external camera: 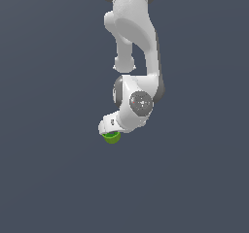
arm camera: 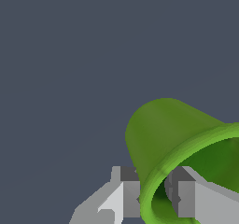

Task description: Pick up the object and move it to a goal position.

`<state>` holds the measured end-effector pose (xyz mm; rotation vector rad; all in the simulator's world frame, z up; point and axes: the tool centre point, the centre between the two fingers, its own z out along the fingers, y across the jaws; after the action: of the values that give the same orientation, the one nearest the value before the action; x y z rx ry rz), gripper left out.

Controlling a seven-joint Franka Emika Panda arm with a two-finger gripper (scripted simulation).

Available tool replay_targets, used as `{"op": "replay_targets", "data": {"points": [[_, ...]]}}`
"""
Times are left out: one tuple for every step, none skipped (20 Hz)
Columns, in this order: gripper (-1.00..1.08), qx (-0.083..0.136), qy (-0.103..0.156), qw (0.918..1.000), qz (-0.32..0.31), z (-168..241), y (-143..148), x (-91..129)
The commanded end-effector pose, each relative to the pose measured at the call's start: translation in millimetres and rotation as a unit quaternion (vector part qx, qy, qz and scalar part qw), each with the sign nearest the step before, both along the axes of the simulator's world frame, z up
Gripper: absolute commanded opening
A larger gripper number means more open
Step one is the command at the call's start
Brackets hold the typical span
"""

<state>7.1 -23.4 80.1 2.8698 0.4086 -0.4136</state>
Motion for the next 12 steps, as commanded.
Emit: {"op": "replay_targets", "data": {"points": [[-1.00,-0.004,-0.034,0.9994,-0.007,5.6,-13.0,14.6],[-1.00,-0.006,-0.047,0.9988,-0.010,7.7,-18.5,20.2],[-1.00,-0.008,-0.061,0.9980,-0.013,10.1,-24.0,25.7],[-1.00,-0.009,-0.075,0.9970,-0.016,12.5,-29.5,31.1],[-1.00,-0.011,-0.088,0.9959,-0.019,15.2,-35.1,36.5],[-1.00,-0.013,-0.102,0.9945,-0.022,18.0,-40.6,41.7],[-1.00,-0.014,-0.115,0.9929,-0.025,21.0,-46.2,46.7],[-1.00,-0.016,-0.129,0.9912,-0.028,24.1,-51.7,51.7],[-1.00,-0.018,-0.142,0.9892,-0.031,27.4,-57.3,56.5],[-1.00,-0.019,-0.156,0.9871,-0.034,30.8,-62.9,61.2],[-1.00,-0.021,-0.169,0.9847,-0.037,34.4,-68.5,65.8],[-1.00,-0.023,-0.182,0.9822,-0.040,38.1,-74.1,70.2]]}}
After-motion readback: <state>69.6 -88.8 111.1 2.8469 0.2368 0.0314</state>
